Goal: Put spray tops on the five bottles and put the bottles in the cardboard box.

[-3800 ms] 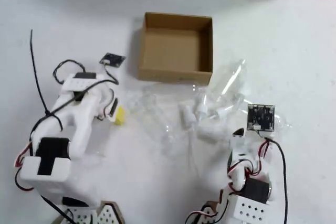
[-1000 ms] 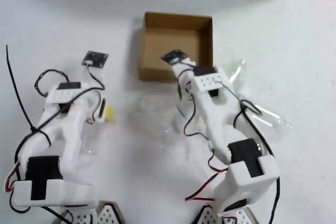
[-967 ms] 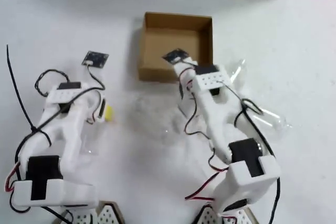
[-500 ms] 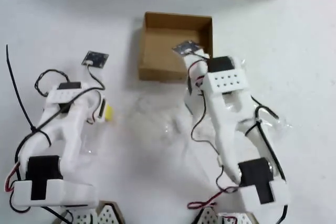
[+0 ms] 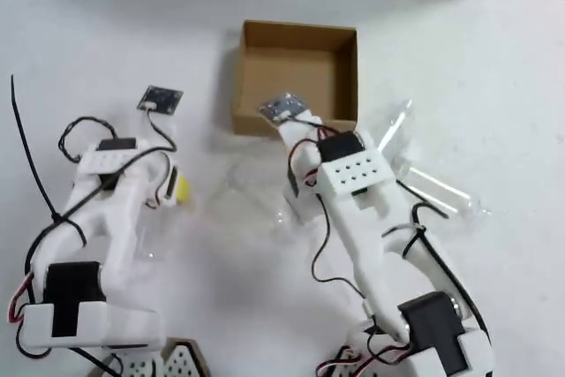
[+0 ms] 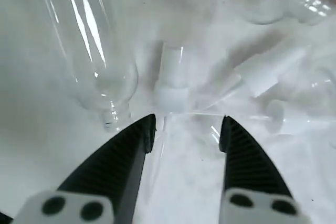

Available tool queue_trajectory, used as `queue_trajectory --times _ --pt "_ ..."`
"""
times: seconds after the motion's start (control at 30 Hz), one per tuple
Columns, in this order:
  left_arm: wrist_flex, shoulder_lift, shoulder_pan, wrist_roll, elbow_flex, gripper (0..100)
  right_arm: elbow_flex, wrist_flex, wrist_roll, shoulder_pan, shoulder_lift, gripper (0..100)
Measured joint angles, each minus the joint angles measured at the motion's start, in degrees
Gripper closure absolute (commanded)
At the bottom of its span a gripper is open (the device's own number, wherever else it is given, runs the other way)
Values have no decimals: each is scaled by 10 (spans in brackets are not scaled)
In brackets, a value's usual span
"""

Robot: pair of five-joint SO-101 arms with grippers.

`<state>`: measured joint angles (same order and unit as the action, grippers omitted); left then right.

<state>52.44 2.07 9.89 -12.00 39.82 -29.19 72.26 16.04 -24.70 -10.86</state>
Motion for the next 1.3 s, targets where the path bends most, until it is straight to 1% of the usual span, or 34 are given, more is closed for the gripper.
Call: queue_trajectory --times 0.07,0.2,0.27,0.4,0.5,0.6,0.63,0.67,0.83,0.9,1.1,1.3 --pt "0 0 0 0 0 979 -5 -15 0 -1 0 841" --pt "0 0 0 0 0 979 -18 -37 0 -1 2 809" --pt "0 0 0 0 1 979 -19 -49 0 -1 20 798" --pt "-7 0 0 0 5 979 -19 -73 0 -1 78 809" --pt "-12 0 0 0 5 979 -19 -91 3 -3 114 854" --pt "-12 0 0 0 5 979 -19 -114 25 -3 141 973" --pt "-12 0 0 0 5 979 -19 -122 27 -2 147 991" --pt "-13 0 0 0 5 979 -19 -127 28 0 149 974" --pt "-13 0 0 0 5 979 -19 -127 33 1 149 981" --pt "-13 0 0 0 5 979 -19 -114 34 5 131 981" --pt "-13 0 0 0 5 979 -19 -47 33 49 24 981" --pt "-13 0 0 0 5 979 -19 -5 33 53 -98 981"
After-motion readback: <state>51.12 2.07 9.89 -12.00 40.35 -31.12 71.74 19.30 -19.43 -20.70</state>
